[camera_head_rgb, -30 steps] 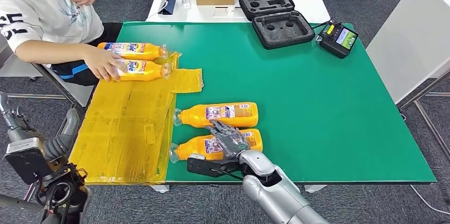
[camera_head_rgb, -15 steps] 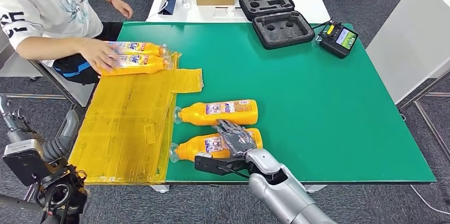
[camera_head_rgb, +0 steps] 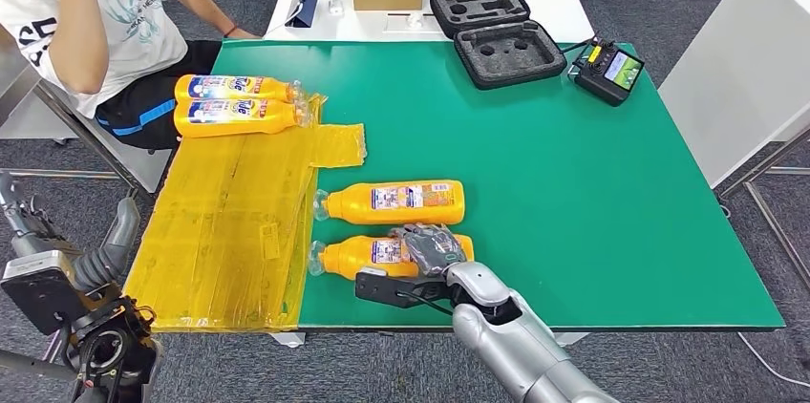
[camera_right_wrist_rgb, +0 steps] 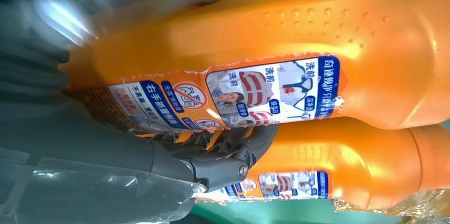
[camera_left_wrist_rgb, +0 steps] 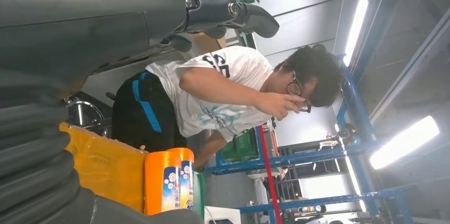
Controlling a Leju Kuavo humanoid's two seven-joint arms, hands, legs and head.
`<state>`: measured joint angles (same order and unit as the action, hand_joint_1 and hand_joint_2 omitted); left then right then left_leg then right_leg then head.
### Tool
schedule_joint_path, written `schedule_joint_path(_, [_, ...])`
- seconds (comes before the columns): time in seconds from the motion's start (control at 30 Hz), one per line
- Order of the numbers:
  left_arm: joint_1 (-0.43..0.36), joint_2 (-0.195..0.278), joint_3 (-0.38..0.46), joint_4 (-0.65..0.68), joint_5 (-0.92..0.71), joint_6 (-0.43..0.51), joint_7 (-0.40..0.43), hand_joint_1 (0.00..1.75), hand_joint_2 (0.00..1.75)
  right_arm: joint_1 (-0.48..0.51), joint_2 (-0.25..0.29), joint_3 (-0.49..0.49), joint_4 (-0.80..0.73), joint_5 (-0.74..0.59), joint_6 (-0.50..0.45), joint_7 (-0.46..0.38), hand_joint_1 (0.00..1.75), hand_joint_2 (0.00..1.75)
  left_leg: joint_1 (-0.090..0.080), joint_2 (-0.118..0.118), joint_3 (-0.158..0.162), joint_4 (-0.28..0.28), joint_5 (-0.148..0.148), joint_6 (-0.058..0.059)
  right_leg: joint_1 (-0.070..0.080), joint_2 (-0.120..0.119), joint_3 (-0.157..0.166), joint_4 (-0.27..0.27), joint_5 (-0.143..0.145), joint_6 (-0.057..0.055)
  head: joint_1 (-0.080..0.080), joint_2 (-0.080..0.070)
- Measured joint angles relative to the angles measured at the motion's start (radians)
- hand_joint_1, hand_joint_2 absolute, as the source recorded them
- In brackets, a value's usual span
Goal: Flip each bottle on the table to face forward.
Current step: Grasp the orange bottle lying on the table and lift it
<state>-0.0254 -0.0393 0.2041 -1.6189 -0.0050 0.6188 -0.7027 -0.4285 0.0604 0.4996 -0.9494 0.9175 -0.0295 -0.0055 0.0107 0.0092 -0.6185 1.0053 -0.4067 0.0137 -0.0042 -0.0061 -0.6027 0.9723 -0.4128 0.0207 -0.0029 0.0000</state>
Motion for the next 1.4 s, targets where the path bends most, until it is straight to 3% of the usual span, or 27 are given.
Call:
schedule_joint_path(0.13, [-0.001,-0.002,0.0,0.002,0.003,-0.008,0.0,0.0,1.75,-0.003,0.0,-0.008,0.0,-0.057,0.019,-0.077,1.75,1.75,0.0,0.001,0.0,0.0,0.0,0.0,0.0,0.0,0.0,0.0,0.0,0.0,0.0,0.0])
schedule_joint_path(0.3, [-0.01,-0.008,0.0,0.01,0.008,-0.029,0.0,0.0,1.75,0.015,0.013,-0.033,-0.013,-0.238,0.036,-0.321,1.75,1.75,0.0,0.003,0.001,0.0,-0.001,0.0,0.0,0.002,0.0,0.0,0.0,0.0,0.0,0.0])
schedule_joint_path(0.4, [-0.012,-0.014,0.0,0.016,0.011,-0.038,0.0,0.0,1.75,0.038,0.027,-0.047,-0.024,-0.3,0.034,-0.401,1.75,1.75,0.0,0.003,0.0,0.0,0.0,0.0,0.0,0.002,-0.001,0.0,0.0,0.0,0.0,0.0])
schedule_joint_path(0.57, [-0.014,-0.025,0.001,0.035,0.067,-0.098,0.001,0.0,1.75,0.067,0.063,-0.096,-0.085,-0.487,-0.018,-0.584,1.75,1.75,0.0,0.003,-0.001,0.0,0.0,0.0,0.0,0.002,-0.001,0.0,0.0,0.0,0.0,0.0])
schedule_joint_path(0.67, [-0.015,-0.032,0.0,0.063,0.138,-0.169,0.015,0.0,1.75,0.076,0.098,-0.121,-0.142,-0.607,-0.086,-0.65,1.75,1.75,0.0,0.003,-0.001,0.0,0.0,0.0,0.0,0.002,-0.002,0.0,0.0,0.0,0.0,0.0])
schedule_joint_path(0.83, [-0.013,-0.033,-0.003,0.105,0.255,-0.29,0.072,0.0,1.75,0.085,0.138,-0.141,-0.214,-0.712,-0.183,-0.689,1.75,1.75,0.0,0.003,-0.002,0.0,-0.001,0.0,0.0,0.002,-0.003,0.0,0.0,0.0,0.0,0.0])
schedule_joint_path(1.1, [-0.004,-0.033,-0.041,0.149,0.371,-0.478,0.162,0.0,1.75,0.086,0.147,-0.141,-0.242,-0.786,-0.278,-0.692,1.75,1.75,0.0,0.002,-0.002,0.0,-0.001,0.0,0.0,0.002,-0.003,0.0,0.0,0.0,0.0,0.0])
schedule_joint_path(1.4, [0.002,-0.033,-0.076,0.168,0.379,-0.509,0.178,0.0,1.75,0.086,0.147,-0.141,-0.242,-0.789,-0.287,-0.692,1.75,1.75,0.0,0.002,-0.003,0.0,-0.001,0.0,0.0,0.002,-0.003,0.0,0.0,0.0,0.0,0.0])
